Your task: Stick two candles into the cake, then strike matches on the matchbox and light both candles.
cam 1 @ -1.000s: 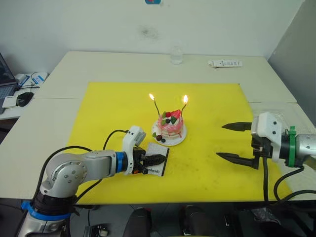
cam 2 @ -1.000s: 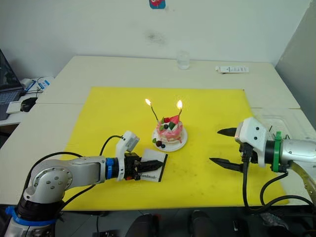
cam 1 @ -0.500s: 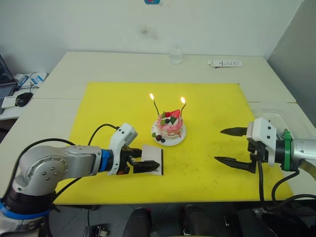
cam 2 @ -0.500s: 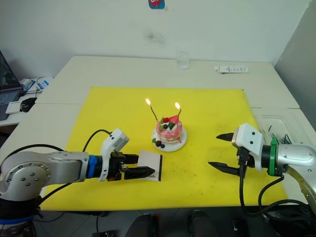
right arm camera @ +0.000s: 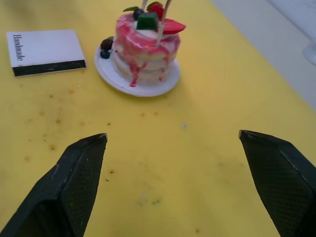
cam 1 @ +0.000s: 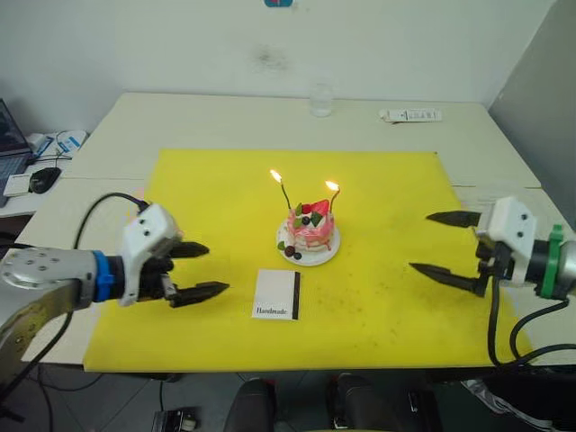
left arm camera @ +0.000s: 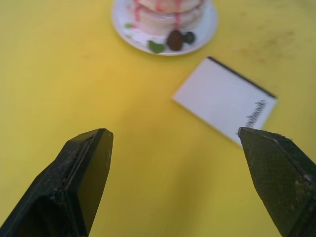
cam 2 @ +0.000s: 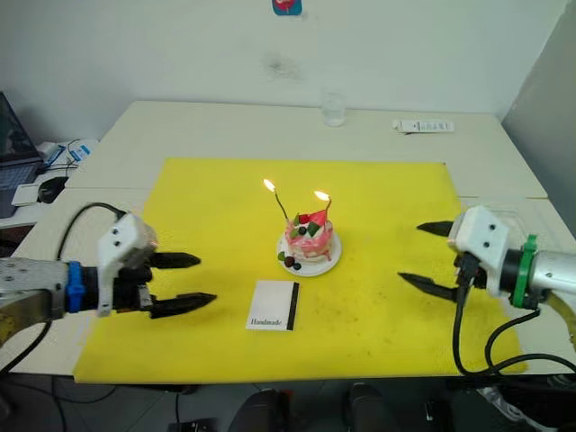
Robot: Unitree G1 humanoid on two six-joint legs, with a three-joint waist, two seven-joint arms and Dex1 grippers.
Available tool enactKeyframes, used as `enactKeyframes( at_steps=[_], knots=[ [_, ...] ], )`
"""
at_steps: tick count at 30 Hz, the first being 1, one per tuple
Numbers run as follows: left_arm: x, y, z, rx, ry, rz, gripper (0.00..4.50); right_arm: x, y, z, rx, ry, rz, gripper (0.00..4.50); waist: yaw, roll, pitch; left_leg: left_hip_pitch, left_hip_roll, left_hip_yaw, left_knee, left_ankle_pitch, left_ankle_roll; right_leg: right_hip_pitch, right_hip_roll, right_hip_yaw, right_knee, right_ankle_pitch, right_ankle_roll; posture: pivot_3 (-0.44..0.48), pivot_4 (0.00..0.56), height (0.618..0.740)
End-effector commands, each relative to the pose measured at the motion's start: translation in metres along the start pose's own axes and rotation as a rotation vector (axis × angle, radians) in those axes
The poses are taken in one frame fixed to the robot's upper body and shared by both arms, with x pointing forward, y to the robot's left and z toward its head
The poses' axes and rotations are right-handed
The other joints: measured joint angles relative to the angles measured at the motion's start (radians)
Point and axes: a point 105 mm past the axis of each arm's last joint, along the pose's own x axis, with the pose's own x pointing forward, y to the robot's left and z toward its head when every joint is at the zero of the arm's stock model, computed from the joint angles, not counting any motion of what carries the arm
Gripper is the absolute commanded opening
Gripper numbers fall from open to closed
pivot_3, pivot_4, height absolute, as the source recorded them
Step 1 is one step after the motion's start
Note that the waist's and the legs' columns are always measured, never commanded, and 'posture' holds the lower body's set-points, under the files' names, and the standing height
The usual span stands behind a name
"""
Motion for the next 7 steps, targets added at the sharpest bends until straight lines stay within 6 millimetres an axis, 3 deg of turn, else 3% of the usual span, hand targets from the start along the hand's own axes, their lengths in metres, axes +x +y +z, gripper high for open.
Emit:
enactKeyframes(
  at_steps=[1, 7],
  knots=[
    [-0.0163, 0.0188, 0.0070, 0.109, -0.048, 0.097, 4.49, -0.0162, -0.0105, 0.0187, -0.051, -0.037, 0.008, 4.50, 0.000, 0.000, 0.000, 0.000, 0.000, 0.000, 0.000, 0.000, 0.000, 0.000, 0.000, 0.000, 0.000, 0.000, 0.000, 0.000, 0.150, 0.740],
    [-0.0239, 0.0214, 0.0055, 0.105, -0.088, 0.084, 4.49, -0.0244, -0.0149, 0.0259, -0.074, -0.021, 0.059, 4.50, -0.001, 0.000, 0.000, 0.000, 0.001, 0.001, -0.001, 0.000, 0.000, 0.000, 0.000, 0.000, -0.001, 0.000, 0.000, 0.000, 0.150, 0.740]
  ],
)
